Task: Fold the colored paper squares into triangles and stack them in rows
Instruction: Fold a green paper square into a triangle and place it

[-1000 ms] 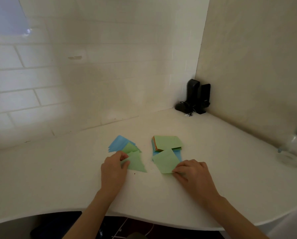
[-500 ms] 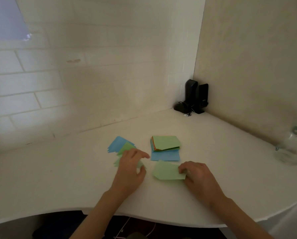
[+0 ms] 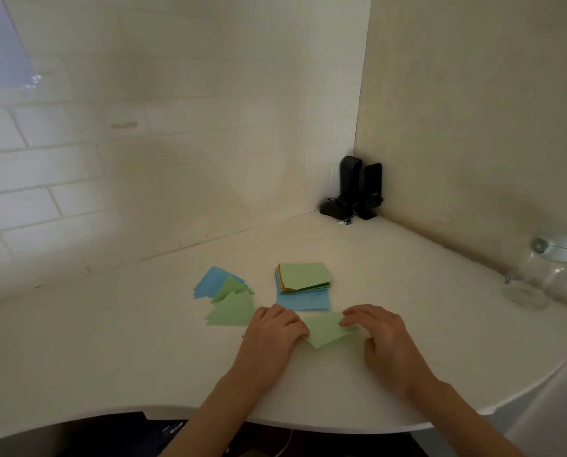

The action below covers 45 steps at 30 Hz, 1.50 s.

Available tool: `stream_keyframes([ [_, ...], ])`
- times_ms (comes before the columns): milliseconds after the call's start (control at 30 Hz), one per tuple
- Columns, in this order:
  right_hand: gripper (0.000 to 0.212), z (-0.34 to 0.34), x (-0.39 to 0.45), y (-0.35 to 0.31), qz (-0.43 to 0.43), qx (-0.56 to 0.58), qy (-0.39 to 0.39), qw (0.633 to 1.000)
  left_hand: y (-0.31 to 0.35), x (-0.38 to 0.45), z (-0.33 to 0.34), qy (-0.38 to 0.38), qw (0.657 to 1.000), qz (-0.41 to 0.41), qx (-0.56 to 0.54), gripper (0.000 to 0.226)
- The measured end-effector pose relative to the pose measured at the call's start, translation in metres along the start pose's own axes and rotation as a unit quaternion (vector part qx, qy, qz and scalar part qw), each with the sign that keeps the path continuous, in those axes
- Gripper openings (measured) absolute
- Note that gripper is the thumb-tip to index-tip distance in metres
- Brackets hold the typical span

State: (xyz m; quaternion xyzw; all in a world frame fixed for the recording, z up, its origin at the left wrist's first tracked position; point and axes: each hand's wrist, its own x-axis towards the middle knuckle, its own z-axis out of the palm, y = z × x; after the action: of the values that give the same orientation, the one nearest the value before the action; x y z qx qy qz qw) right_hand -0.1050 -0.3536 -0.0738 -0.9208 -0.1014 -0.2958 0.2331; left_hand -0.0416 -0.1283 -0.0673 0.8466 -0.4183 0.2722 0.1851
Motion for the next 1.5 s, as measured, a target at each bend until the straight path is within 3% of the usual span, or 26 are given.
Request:
stream_keyframes([
  [100, 0.056, -0.008, -0.005, -0.014, -0.008, -0.017, -0.014, 1.0, 0.008, 0.003, 0.002, -0.013, 1.0, 0.005, 0.015, 0.019],
  [233, 0.026, 0.001, -0.011, -0.022, -0.023, -0.038, -0.049, 0.998, 0.02, 0.007, 0.007, -0.033, 0.999, -0.009, -0.012, 0.017],
  [500, 0.009, 0.01, -0.016, 0.002, -0.004, 0.001, -0.057, 0.998, 0.015, 0.006, 0.013, -0.065, 0.994, -0.061, -0.066, 0.016],
  [933, 0.027, -0.009, -0.009, -0.004, 0.04, 0.085, -0.041, 0.995, 0.008, 0.001, 0.009, -0.049, 0.974, -0.126, -0.179, 0.017],
  [1100, 0.024, -0.001, -0.015, -0.011, 0.031, 0.026, -0.072, 0.997, 0.013, -0.002, 0.005, -0.078, 0.979, -0.069, -0.176, 0.021],
  [1233, 0.031, 0.005, -0.014, -0.021, 0.077, 0.016, -0.105, 0.991, 0.021, -0.005, 0.006, -0.065, 0.971, -0.102, -0.207, 0.034],
  [1500, 0.019, 0.0, -0.003, -0.034, 0.193, 0.083, -0.136, 0.968, 0.02, -0.008, 0.01, -0.07, 0.948, -0.162, -0.265, 0.022],
])
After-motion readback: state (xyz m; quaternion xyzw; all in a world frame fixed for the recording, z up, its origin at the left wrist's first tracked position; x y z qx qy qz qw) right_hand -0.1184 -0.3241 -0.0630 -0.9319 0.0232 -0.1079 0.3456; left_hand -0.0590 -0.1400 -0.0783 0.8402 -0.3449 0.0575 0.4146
